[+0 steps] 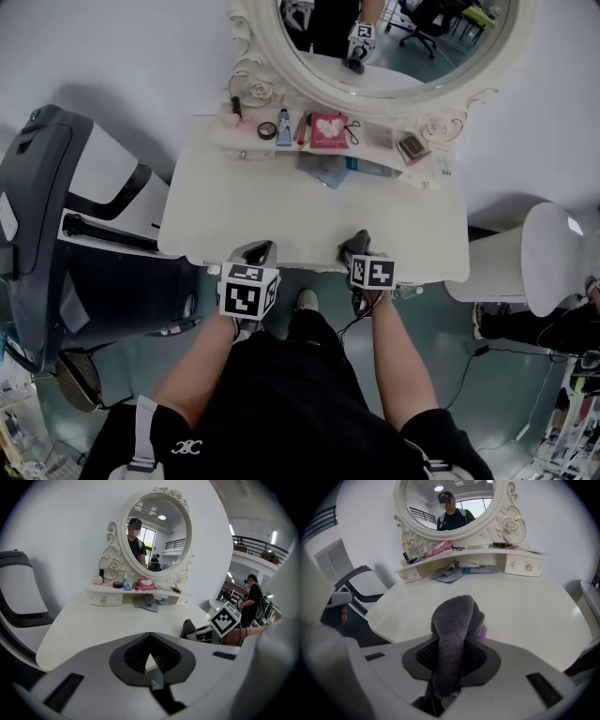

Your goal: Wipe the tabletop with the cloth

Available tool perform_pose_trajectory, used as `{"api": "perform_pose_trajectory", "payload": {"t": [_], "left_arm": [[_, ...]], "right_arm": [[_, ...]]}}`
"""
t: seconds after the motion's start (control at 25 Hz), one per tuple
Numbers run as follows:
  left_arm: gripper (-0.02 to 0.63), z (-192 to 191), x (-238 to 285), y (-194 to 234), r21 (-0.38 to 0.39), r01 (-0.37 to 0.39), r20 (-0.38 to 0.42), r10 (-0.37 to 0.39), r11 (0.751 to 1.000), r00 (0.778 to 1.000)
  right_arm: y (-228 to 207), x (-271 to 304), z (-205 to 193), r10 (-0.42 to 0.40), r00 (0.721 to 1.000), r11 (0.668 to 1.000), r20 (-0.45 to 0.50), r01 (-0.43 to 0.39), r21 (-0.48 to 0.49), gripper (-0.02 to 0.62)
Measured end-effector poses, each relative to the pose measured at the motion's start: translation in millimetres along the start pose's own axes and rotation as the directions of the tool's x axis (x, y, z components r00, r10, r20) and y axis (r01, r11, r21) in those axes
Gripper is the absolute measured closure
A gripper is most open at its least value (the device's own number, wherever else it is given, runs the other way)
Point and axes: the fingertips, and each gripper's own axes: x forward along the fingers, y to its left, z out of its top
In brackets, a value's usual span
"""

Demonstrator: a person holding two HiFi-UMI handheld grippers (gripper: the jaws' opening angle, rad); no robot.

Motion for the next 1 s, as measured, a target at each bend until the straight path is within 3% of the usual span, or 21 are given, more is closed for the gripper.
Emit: {"api": "perform_pose_trajectory", "payload": {"t": [0.32,0.6,1.0], "left_arm": [[0.606,16.0,6.8,-11.2,-0.029,-0.085,0.001,0.085,0.996,0.996],[0.606,15.4,15.7,-15.9,-0.031,-0.191,-0.060,0.189,0.981,0.980],[0.606,19.4,25.1,-20.5,-0.080,-0.258,-0.087,0.251,0.963,0.964]], "right_arm": [[-14.4,24.5,40.0,0.082,0.995,0.994,-0.051,-0.085,-0.073,0.500],[-29.6,57.5,98.6,0.161,0.986,0.979,-0.043,-0.165,-0.121,0.502],[-36.8,90.4,154.0,0.193,0.980,0.964,-0.050,-0.199,-0.177,0.501]]}}
